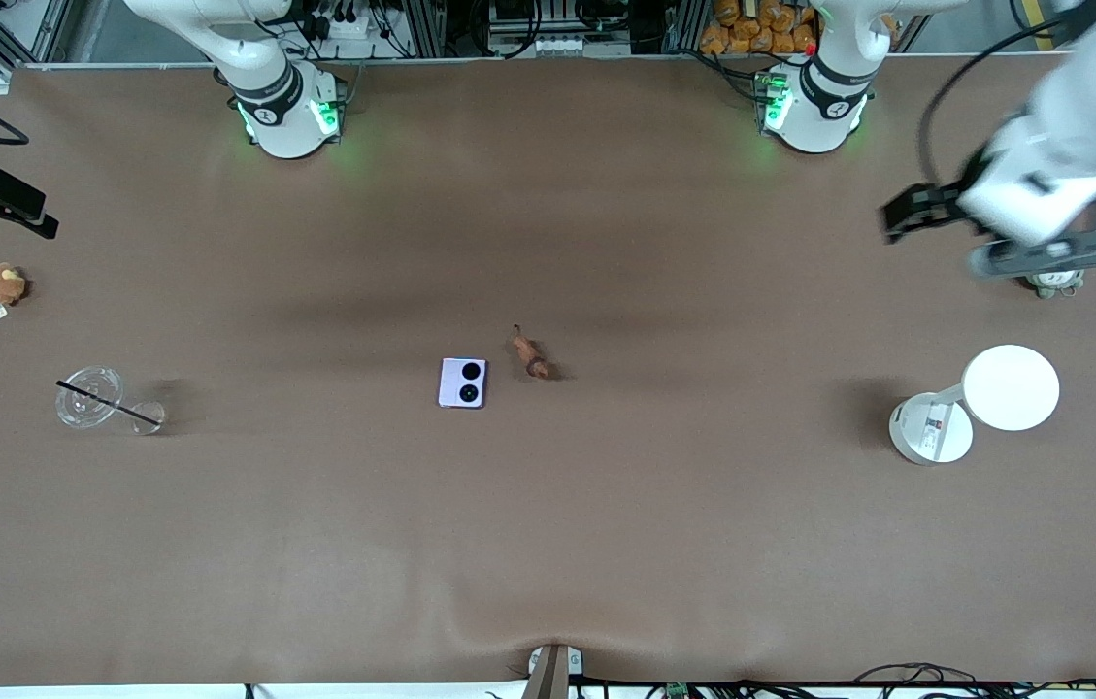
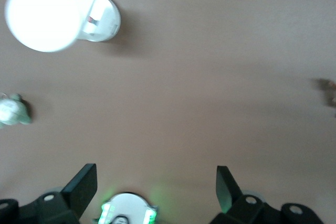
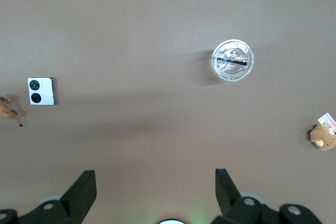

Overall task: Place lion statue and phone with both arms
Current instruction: 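Reach the left gripper to the lion while the right gripper reaches the phone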

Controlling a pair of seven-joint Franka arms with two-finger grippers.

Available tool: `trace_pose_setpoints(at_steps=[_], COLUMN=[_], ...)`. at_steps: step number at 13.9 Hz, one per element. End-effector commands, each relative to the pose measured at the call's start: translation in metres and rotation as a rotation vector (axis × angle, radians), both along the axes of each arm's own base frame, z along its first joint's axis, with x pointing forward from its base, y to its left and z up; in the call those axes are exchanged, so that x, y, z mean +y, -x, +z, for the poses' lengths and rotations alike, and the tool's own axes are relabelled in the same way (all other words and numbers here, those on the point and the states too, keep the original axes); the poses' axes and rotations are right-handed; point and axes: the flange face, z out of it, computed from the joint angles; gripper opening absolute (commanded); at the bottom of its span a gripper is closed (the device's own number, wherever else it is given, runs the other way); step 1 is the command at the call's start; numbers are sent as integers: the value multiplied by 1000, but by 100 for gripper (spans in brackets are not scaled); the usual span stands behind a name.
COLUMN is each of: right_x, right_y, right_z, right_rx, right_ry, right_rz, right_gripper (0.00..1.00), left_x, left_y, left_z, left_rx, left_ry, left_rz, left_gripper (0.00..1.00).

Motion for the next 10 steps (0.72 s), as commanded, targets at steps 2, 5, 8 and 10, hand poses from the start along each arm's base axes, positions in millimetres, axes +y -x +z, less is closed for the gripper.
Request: trace_pose_setpoints(at_steps=[2, 5, 8, 10], right_x=[17, 18, 16, 18], right_y=[-9, -9, -9, -8], right_z=[-9, -9, -9, -10], right_rx=[14, 11, 12, 20], right_ry=[2, 1, 2, 0], right_rz=[15, 15, 12, 16], right_gripper=[100, 100, 100, 100], left_x=[-102, -181, -252, -293], left_y=[-11, 0, 16, 19], left_z=[-46, -90, -137, -172], left_rx=[4, -13, -35, -54], left_ry=[10, 23, 40, 82], left_rz=[117, 186, 267, 358], left_gripper=[100, 100, 100, 100])
